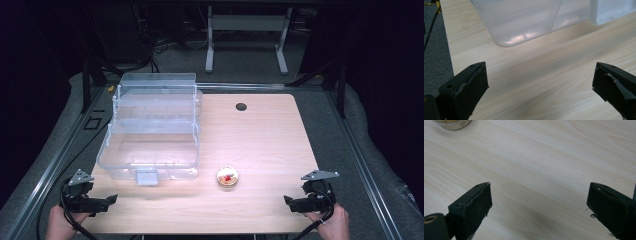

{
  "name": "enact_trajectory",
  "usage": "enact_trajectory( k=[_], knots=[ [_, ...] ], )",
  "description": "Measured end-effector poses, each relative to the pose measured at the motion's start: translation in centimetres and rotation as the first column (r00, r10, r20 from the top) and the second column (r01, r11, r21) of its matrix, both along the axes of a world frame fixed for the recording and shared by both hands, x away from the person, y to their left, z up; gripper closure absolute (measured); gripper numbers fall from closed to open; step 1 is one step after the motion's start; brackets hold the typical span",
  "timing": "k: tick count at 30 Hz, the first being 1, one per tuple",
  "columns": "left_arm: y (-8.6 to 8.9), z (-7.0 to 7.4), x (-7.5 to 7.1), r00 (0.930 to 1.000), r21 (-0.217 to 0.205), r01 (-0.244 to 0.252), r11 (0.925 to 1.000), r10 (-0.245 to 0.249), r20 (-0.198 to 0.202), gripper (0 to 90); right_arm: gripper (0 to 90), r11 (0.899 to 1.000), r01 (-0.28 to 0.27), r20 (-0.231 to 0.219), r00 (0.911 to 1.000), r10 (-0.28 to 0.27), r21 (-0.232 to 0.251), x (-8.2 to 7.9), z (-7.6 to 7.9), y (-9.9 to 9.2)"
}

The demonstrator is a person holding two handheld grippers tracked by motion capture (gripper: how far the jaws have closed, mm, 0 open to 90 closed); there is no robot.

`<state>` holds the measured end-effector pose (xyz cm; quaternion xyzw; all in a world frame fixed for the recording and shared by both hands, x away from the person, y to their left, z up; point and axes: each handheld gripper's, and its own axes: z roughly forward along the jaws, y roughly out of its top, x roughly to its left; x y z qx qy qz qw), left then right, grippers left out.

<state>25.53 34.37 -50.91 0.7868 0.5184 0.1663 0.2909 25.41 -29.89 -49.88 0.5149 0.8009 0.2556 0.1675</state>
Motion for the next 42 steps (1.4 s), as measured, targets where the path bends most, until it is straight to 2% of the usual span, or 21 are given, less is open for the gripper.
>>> enact_trajectory(
  k=[5, 6, 7, 12, 16, 23, 36, 40, 42],
  knots=[
    [0.1, 0.0, -0.2, 1.0000, -0.003, -0.007, 1.0000, 0.007, -0.005, 0.0, 5.5, 1.000, -0.009, -0.012, 0.9999, 0.009, -0.004, 0.2, 0.2, 0.4],
    [0.1, -0.1, -0.2, 1.0000, 0.002, -0.004, 1.0000, 0.004, -0.009, 0.0, 5.5, 1.000, -0.019, -0.029, 0.9994, 0.018, -0.009, 0.2, 0.3, 0.5],
    [0.0, -0.1, -0.1, 0.9999, 0.009, 0.000, 1.0000, 0.000, -0.010, 0.0, 5.5, 1.000, -0.019, -0.014, 0.9997, 0.018, -0.007, 0.3, 0.2, 0.6],
    [0.0, 0.0, 0.0, 1.0000, 0.003, -0.005, 1.0000, 0.005, -0.006, 0.0, 5.4, 0.999, -0.030, -0.006, 0.9995, 0.030, -0.009, 0.7, 0.4, 1.3],
    [-0.1, -0.1, 0.0, 0.9999, 0.002, 0.001, 1.0000, -0.001, -0.012, 0.0, 5.4, 0.998, -0.059, -0.012, 0.9982, 0.059, -0.002, 1.2, 0.6, 2.2],
    [0.1, 0.0, 0.1, 0.9998, 0.008, -0.006, 1.0000, 0.006, -0.017, 0.0, 5.5, 0.994, -0.105, -0.020, 0.9943, 0.104, -0.023, 2.3, 1.0, 4.4],
    [0.3, -0.1, 0.1, 0.9998, 0.000, -0.008, 1.0000, 0.008, -0.018, 0.0, 6.1, 0.978, -0.206, -0.037, 0.9780, 0.205, -0.030, 4.5, 1.3, 8.9],
    [0.1, -0.2, 0.1, 0.9997, -0.001, -0.003, 1.0000, 0.003, -0.023, 0.0, 6.0, 0.969, -0.245, -0.050, 0.9687, 0.243, -0.021, 5.3, 1.1, 10.4],
    [0.0, -0.2, 0.2, 0.9997, 0.000, 0.000, 1.0000, 0.000, -0.023, 0.0, 5.9, 0.967, -0.254, -0.060, 0.9660, 0.251, -0.031, 5.7, 1.1, 11.2]
  ],
)
